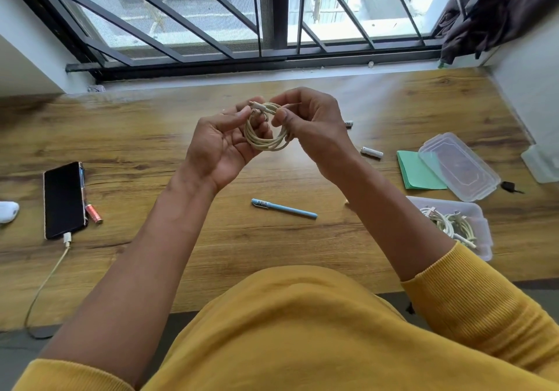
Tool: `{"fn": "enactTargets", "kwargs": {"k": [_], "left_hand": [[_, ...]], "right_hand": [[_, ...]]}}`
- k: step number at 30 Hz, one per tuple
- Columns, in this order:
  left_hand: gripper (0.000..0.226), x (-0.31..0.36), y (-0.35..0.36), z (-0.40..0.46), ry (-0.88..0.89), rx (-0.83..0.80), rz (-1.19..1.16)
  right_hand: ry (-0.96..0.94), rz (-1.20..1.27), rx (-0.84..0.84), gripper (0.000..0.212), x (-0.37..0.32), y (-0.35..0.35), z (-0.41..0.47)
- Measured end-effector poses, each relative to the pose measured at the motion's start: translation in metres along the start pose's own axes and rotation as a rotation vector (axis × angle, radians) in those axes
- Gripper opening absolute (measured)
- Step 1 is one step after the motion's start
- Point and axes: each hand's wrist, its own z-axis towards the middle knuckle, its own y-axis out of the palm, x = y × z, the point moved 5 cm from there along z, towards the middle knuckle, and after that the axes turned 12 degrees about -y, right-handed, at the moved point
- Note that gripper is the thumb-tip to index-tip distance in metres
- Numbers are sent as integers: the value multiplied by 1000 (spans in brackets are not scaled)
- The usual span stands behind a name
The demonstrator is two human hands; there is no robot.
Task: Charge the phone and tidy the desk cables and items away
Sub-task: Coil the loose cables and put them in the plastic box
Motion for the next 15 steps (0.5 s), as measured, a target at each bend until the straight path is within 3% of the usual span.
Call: {"fn": "enactTargets", "kwargs": {"k": [6, 9, 15], "left_hand": [[42, 0, -2, 5, -77, 23, -72], [28, 0, -1, 2, -97, 95, -75], [17, 8, -1, 1, -30, 140, 70]], "right_hand": [[-49, 254, -178, 21, -9, 7, 0], [-83, 215, -234, 17, -13, 8, 1], [-76, 99, -178, 16, -16, -2, 5]]}}
